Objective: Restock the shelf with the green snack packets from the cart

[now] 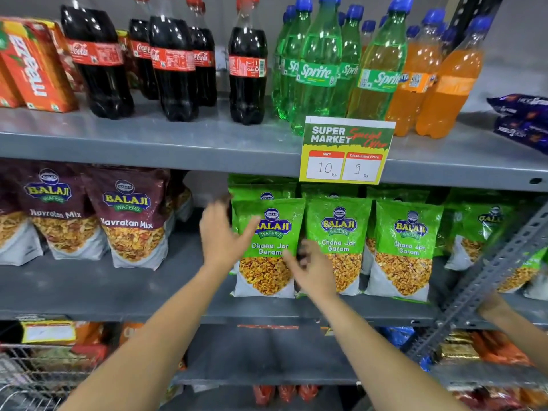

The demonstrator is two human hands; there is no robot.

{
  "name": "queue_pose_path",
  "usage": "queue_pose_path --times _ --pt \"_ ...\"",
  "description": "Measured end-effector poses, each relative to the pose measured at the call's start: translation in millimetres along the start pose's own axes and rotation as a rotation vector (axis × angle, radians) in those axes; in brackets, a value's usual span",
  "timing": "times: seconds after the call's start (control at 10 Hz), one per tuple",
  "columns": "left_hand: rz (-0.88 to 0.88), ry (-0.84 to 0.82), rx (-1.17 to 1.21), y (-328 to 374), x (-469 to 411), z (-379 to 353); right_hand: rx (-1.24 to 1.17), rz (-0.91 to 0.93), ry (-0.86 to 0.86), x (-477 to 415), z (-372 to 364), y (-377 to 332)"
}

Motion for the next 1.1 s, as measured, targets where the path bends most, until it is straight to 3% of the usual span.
queue_pose_path --times 0.1,0.2,0.3,0.4,0.7,0.9,1.1 --pt "0.365 -0.201 0.21 -43 60 -8 0.094 0.147 0.205 -39 29 -41" --pt "0.471 -0.436 0.194 -61 91 -27 0.368 0.439 0.177 -68 25 -97" --pt "0.462 -0.528 0.174 -64 92 -38 0.616 0.456 -0.205 -82 -3 -133" --pt "0.454 -0.583 0.138 -63 86 -41 0.64 0.36 -0.337 -90 -19 -142" --pt "0.356 -0.694 0.034 -60 79 -39 0.591 0.156 -0.383 -98 -16 -146" --pt "0.353 -0.743 -0.022 -65 74 -40 0.538 0.122 -0.26 -96 -16 -151" --pt "0.247 -0.63 -0.165 -62 85 -29 0.633 0.373 -0.025 -56 8 -121"
Point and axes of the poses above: each hand's wrist, its own x-axis away from the middle knuckle, its own z-axis out of the back of the hand, y = z × x, the point moved 3 cm from there along -x, towards the middle knuckle, and after that the axes turned 1 degree about z, right-handed, at the moved point
